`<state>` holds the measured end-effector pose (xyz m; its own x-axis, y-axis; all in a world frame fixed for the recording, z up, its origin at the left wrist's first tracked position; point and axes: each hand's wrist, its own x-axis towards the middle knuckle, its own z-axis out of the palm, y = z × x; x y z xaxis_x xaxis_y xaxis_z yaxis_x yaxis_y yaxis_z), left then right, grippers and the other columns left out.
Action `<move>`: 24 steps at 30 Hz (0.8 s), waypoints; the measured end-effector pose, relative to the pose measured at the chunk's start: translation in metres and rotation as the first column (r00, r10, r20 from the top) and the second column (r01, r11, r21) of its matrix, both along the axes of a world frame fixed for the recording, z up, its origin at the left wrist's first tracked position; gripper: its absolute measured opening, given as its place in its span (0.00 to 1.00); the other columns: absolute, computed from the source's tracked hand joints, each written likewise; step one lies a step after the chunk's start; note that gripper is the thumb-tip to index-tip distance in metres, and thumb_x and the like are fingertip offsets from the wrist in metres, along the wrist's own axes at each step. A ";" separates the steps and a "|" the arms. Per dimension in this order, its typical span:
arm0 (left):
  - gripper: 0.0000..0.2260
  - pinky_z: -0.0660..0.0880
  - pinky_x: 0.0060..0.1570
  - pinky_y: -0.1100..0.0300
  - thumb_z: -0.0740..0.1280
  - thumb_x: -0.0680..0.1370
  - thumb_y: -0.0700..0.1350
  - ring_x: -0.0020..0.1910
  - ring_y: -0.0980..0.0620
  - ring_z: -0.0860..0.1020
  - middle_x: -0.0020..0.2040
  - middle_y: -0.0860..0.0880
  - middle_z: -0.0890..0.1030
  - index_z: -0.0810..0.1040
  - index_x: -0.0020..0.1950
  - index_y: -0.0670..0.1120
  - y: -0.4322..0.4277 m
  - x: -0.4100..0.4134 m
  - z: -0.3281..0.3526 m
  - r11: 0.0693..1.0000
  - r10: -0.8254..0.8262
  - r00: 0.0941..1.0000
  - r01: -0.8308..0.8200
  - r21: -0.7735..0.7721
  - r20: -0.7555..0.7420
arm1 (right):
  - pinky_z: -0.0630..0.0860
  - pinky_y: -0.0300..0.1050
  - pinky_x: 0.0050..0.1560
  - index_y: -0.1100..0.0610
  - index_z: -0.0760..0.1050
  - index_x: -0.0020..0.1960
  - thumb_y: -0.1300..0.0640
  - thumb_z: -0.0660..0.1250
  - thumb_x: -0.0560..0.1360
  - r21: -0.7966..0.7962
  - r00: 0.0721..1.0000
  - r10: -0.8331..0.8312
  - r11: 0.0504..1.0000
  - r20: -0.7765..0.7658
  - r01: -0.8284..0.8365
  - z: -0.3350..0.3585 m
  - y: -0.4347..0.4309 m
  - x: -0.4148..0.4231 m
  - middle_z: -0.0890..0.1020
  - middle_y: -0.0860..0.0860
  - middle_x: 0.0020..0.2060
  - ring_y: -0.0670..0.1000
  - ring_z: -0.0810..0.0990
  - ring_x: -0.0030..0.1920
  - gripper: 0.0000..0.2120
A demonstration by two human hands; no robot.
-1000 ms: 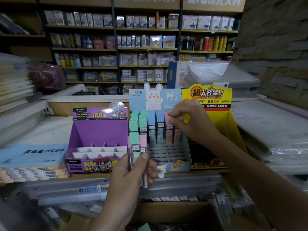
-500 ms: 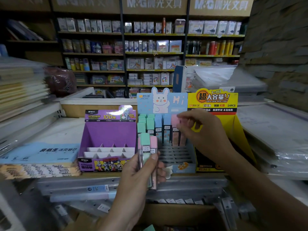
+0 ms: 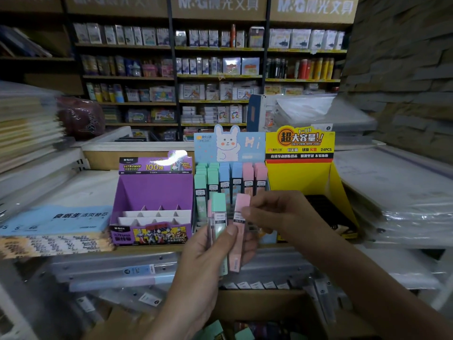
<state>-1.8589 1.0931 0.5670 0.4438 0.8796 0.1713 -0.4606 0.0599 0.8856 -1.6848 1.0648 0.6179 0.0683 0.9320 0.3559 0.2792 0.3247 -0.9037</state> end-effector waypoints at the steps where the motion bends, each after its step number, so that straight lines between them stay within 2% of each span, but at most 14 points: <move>1: 0.10 0.84 0.47 0.53 0.68 0.78 0.47 0.50 0.40 0.86 0.51 0.36 0.86 0.86 0.54 0.46 -0.001 0.000 0.000 1.000 -0.005 1.000 0.005 -0.004 0.007 | 0.74 0.41 0.36 0.62 0.82 0.41 0.56 0.75 0.73 -0.008 1.000 -0.002 1.000 -0.031 0.002 0.000 -0.002 0.003 0.80 0.53 0.32 0.48 0.76 0.33 0.09; 4: 0.10 0.83 0.43 0.57 0.68 0.77 0.46 0.51 0.43 0.86 0.52 0.39 0.87 0.87 0.52 0.46 -0.002 -0.003 -0.003 1.000 0.007 1.000 -0.007 -0.023 0.028 | 0.75 0.43 0.34 0.63 0.81 0.43 0.54 0.76 0.72 -0.010 0.993 -0.005 1.000 -0.122 0.004 0.001 -0.007 0.012 0.81 0.61 0.34 0.53 0.77 0.32 0.11; 8: 0.13 0.84 0.45 0.56 0.69 0.74 0.45 0.52 0.41 0.86 0.51 0.37 0.86 0.83 0.54 0.38 -0.002 -0.008 -0.010 0.995 0.077 0.996 -0.074 -0.071 0.049 | 0.77 0.46 0.33 0.55 0.82 0.45 0.56 0.77 0.67 0.043 0.970 -0.053 0.997 -0.237 0.065 0.004 -0.009 0.019 0.82 0.58 0.36 0.54 0.80 0.33 0.09; 9: 0.12 0.84 0.42 0.56 0.70 0.74 0.45 0.50 0.43 0.87 0.49 0.38 0.87 0.83 0.52 0.39 -0.002 -0.011 -0.011 0.993 0.098 0.995 -0.096 -0.063 0.028 | 0.78 0.46 0.33 0.56 0.81 0.47 0.56 0.77 0.67 0.062 0.971 -0.069 0.994 -0.230 0.085 0.006 -0.009 0.022 0.83 0.58 0.35 0.55 0.80 0.33 0.10; 11: 0.08 0.78 0.31 0.58 0.70 0.74 0.48 0.38 0.48 0.84 0.43 0.40 0.86 0.86 0.45 0.46 -0.004 -0.014 -0.012 0.993 0.117 0.993 -0.118 -0.024 -0.033 | 0.79 0.45 0.35 0.63 0.79 0.49 0.58 0.75 0.70 0.101 0.978 -0.108 0.987 -0.179 0.127 0.009 -0.009 0.027 0.84 0.61 0.37 0.56 0.81 0.34 0.12; 14: 0.06 0.65 0.21 0.63 0.72 0.71 0.52 0.24 0.53 0.72 0.34 0.43 0.81 0.85 0.39 0.51 -0.005 -0.019 -0.013 0.991 0.127 0.991 -0.129 -0.030 -0.047 | 0.82 0.45 0.40 0.65 0.79 0.49 0.61 0.72 0.74 0.160 0.982 -0.174 0.970 -0.068 0.183 0.017 -0.008 0.034 0.85 0.62 0.40 0.56 0.83 0.37 0.08; 17: 0.09 0.60 0.19 0.65 0.74 0.67 0.55 0.23 0.56 0.67 0.31 0.46 0.77 0.86 0.40 0.51 -0.005 -0.022 -0.014 0.990 0.120 0.992 -0.121 -0.069 -0.025 | 0.82 0.41 0.40 0.62 0.81 0.49 0.62 0.71 0.76 0.218 0.962 -0.270 0.941 0.026 0.258 0.023 -0.002 0.040 0.86 0.58 0.38 0.53 0.84 0.36 0.03; 20: 0.16 0.59 0.19 0.65 0.73 0.68 0.57 0.23 0.56 0.65 0.32 0.45 0.76 0.86 0.45 0.45 -0.005 -0.027 -0.015 0.987 0.122 0.992 -0.123 -0.101 -0.022 | 0.81 0.40 0.40 0.61 0.81 0.48 0.62 0.70 0.77 0.244 0.941 -0.332 0.920 0.070 0.306 0.025 0.007 0.046 0.85 0.56 0.36 0.51 0.84 0.36 0.03; 24: 0.14 0.58 0.18 0.65 0.71 0.72 0.49 0.23 0.55 0.64 0.33 0.42 0.75 0.85 0.48 0.40 -0.003 -0.030 -0.017 0.981 0.107 0.994 -0.103 -0.166 0.014 | 0.83 0.42 0.38 0.62 0.81 0.50 0.65 0.70 0.77 0.268 0.934 -0.349 0.909 0.073 0.319 0.024 0.019 0.049 0.85 0.55 0.36 0.50 0.84 0.35 0.03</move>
<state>-1.8887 1.0898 0.5501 0.3449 0.9382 0.0291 -0.4919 0.1543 0.8569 -1.6353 1.0834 0.6423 0.3043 0.7429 0.5963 0.5088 0.4024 -0.7610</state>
